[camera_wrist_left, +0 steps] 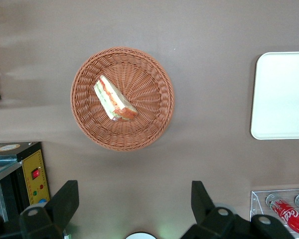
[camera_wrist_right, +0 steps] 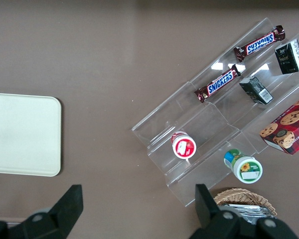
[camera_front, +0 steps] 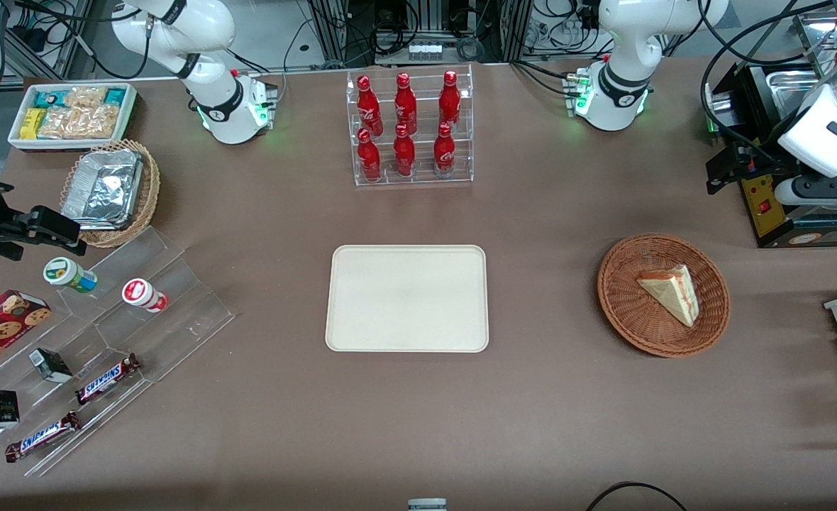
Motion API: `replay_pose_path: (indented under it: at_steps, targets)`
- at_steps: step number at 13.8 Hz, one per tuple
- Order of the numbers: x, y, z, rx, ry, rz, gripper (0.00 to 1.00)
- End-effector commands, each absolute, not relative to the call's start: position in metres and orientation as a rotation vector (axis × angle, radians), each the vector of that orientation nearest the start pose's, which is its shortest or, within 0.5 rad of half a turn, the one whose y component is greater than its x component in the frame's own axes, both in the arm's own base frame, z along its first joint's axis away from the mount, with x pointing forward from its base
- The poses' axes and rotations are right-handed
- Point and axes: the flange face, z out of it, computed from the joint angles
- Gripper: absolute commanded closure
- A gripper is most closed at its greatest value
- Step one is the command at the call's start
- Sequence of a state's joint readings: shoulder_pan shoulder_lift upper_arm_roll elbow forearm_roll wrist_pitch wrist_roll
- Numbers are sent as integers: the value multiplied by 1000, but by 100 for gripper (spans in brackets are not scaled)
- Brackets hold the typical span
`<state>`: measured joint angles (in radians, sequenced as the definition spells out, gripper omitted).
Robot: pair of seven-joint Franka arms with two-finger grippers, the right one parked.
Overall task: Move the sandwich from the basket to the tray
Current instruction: 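Move the left gripper from rest toward the wicker basket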
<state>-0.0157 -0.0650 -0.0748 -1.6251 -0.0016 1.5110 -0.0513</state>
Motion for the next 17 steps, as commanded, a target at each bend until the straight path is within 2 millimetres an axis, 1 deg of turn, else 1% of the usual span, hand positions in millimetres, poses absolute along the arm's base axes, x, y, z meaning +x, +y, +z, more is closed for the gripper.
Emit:
replay_pose_path:
  at_steps: [1, 4, 6, 9, 11, 12, 13, 14, 15, 17]
  targets:
    - [519, -52, 640, -3135, 82, 79, 0]
    - [521, -52, 637, -3134, 79, 79, 0]
    - [525, -44, 633, -3134, 58, 84, 0]
    - [537, -31, 609, -3065, 21, 148, 0]
    - [546, -22, 592, -3036, -68, 189, 0]
    - [550, -2, 586, -3033, -167, 201, 0]
    - [555, 14, 576, -3033, -285, 226, 0]
    - [555, 28, 568, -3018, -381, 251, 0]
    - [556, 40, 556, -3012, -419, 263, 0]
    - [557, 56, 537, -3008, -471, 239, 0]
